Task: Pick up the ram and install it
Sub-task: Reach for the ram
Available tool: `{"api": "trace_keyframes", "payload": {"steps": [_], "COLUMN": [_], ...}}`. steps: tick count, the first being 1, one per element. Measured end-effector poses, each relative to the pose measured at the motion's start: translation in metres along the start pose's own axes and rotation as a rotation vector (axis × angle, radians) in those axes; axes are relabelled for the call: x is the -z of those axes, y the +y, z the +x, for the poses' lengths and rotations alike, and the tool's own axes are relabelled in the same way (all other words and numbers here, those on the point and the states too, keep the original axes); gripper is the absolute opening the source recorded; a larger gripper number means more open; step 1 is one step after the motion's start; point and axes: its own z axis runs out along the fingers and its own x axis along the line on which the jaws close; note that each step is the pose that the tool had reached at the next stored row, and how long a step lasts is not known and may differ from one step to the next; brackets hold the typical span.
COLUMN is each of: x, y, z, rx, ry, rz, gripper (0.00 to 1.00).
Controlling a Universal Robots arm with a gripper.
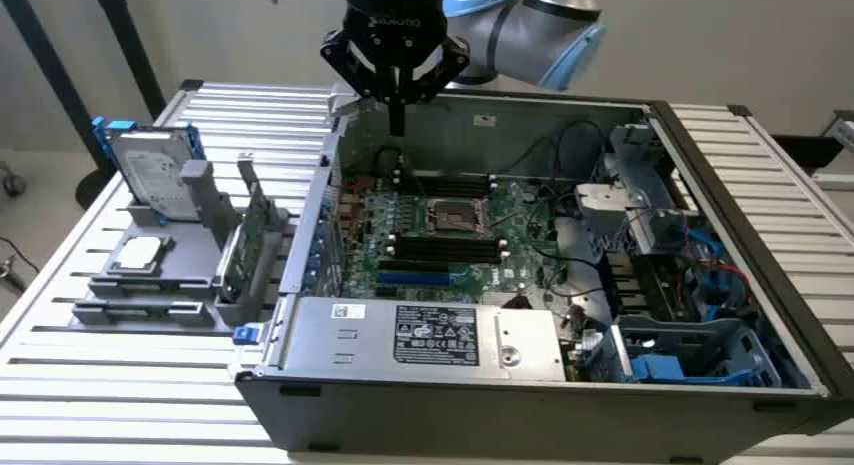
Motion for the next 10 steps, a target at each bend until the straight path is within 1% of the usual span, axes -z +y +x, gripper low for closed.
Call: {"api": "trace_keyframes", "payload": {"steps": [10], "x": [0.0000], "y": [0.0000], "z": [0.0000], "rx": [0.000], "ry": [0.0000], "rz": [0.0000], "gripper": [0.11]}}
